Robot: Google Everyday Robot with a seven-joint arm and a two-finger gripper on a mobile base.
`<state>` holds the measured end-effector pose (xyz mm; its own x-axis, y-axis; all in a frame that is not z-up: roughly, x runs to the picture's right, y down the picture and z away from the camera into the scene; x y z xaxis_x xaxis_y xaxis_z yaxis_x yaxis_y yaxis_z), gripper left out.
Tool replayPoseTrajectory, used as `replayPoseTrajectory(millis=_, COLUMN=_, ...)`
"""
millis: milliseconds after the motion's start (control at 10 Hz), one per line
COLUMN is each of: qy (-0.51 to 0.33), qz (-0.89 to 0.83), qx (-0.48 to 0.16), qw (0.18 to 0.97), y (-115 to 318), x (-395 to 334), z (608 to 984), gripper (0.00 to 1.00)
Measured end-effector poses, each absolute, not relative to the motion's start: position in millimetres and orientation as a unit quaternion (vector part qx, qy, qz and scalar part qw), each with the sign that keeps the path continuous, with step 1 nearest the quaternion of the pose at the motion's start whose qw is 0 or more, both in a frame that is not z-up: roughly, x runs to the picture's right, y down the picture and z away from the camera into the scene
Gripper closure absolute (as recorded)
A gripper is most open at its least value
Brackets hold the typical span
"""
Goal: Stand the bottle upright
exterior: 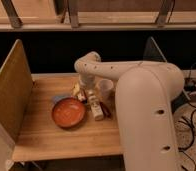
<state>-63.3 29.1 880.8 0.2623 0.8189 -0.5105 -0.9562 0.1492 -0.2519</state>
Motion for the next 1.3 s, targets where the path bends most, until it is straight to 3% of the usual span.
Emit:
replayPoseTrajectory(millis=400, qy=0.125, qz=0.59, qx=-0.307, qw=0.736, y=40, x=-67, z=908, gripper=0.2)
replayPoseTrajectory(millis=1300, qy=0.154, qz=0.622, qx=-0.317, qw=0.7, y=48, x=-20, z=938, gripper=0.2)
